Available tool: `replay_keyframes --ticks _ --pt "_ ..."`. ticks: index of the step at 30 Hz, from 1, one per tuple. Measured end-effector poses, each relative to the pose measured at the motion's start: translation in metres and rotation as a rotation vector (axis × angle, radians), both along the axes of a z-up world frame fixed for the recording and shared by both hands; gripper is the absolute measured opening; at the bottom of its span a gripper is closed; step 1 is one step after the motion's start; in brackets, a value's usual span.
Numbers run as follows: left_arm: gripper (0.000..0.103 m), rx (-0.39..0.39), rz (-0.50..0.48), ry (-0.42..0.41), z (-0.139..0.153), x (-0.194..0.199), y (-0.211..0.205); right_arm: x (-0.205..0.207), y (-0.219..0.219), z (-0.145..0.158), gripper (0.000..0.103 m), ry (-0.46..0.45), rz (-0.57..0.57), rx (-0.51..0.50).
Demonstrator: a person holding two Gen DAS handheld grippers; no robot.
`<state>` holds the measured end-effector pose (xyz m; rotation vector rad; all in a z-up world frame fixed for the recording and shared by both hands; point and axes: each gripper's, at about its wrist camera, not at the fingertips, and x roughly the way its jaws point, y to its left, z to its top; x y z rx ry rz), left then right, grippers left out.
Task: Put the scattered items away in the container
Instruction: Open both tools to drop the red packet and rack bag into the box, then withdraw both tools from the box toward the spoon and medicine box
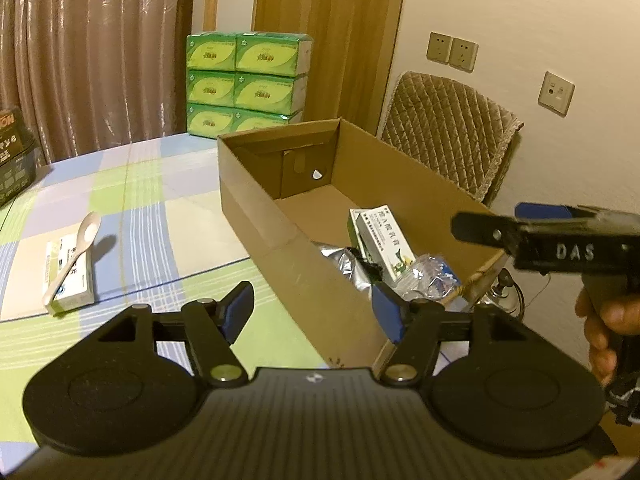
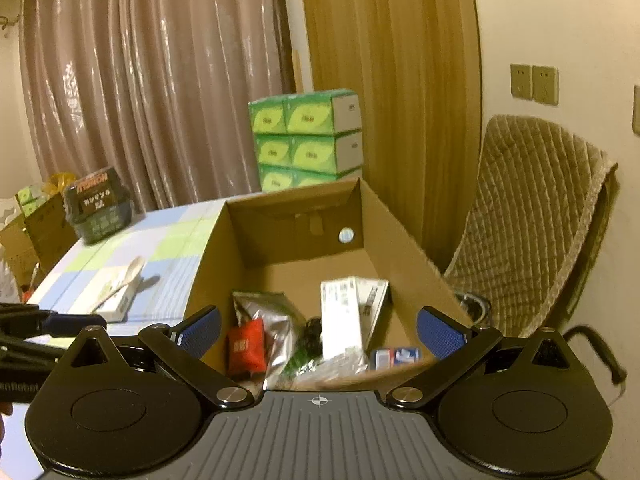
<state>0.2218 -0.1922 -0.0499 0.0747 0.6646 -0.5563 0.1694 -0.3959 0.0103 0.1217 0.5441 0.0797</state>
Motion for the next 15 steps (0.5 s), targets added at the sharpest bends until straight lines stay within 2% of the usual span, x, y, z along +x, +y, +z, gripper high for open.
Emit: replay_keyframes --ticks 6,15 --pt "0.062 0.007 0.019 0.008 -0.001 -0.011 0.015 -0.016 0.011 0.0 0.101 0.011 0.015 -0.003" --pt "0.072 0.012 0.07 0.009 0.006 -0.037 0.048 -0.043 0.037 0.009 0.101 0.009 0.034 0.007"
